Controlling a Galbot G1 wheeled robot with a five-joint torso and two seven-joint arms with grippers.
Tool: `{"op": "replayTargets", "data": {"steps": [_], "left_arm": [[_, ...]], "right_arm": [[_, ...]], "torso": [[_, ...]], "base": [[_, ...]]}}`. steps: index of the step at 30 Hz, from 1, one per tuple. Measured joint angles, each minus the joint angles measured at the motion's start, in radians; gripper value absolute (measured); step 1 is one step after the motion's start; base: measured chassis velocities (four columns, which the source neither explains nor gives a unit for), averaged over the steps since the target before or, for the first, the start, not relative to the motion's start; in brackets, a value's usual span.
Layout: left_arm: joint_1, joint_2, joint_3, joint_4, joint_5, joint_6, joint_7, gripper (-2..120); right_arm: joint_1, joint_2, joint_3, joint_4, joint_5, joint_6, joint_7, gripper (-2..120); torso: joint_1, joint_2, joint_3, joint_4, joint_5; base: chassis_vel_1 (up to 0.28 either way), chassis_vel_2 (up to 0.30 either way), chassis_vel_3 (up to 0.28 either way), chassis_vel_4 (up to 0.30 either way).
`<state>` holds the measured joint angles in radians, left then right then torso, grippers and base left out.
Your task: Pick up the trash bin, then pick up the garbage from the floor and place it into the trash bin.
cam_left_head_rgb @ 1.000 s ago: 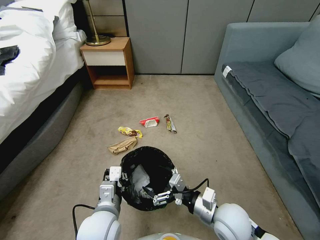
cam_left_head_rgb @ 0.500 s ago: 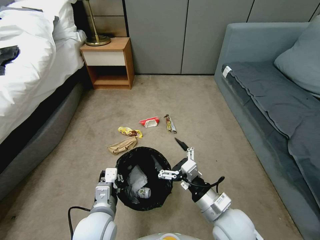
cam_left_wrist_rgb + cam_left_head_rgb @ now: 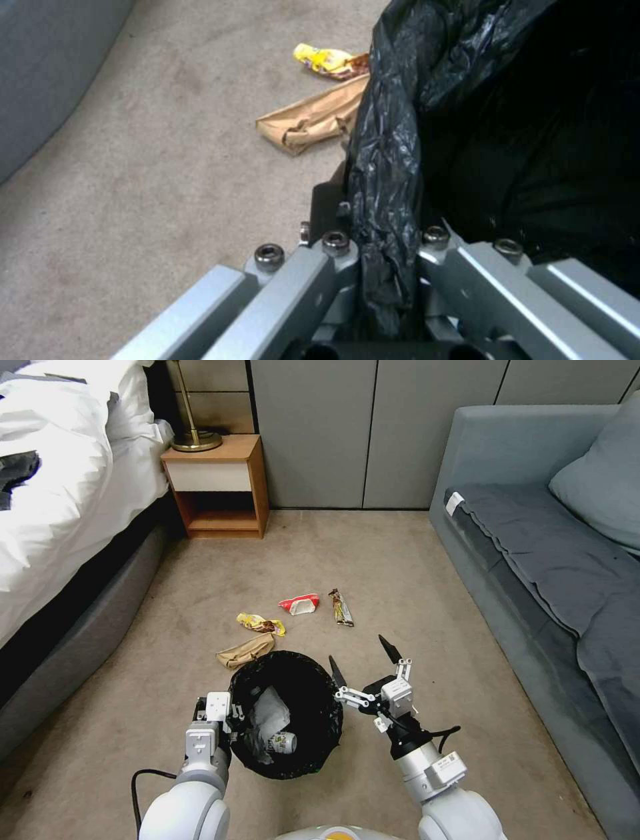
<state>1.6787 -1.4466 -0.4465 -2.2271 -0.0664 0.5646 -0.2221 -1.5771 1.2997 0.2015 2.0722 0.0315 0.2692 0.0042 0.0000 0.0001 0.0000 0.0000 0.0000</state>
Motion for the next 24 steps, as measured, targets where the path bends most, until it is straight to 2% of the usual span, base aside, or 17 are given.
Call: {"op": "replayTargets", "data": {"steps": [8, 24], "left_arm": [[-0.002, 0.003, -0.008, -0.01, -0.006, 0.003, 0.0, 1], [-0.001, 0.003, -0.021, -0.014, -0.009, 0.004, -0.001, 1]], "right_arm": [[0.013, 0.008, 0.004, -0.026, 0.009, 0.011, 0.008, 100], [0.021, 0.005, 0.005, -0.04, 0.013, 0.015, 0.0, 100]], "torso": [[0.0, 0.0, 0.0, -0.0001, 0.0001], [0.0, 0.0, 0.0, 0.0, 0.0001]], "base": [[0.025, 0.027, 0.032, 0.031], [0.103, 0.098, 0.096, 0.1]]}}
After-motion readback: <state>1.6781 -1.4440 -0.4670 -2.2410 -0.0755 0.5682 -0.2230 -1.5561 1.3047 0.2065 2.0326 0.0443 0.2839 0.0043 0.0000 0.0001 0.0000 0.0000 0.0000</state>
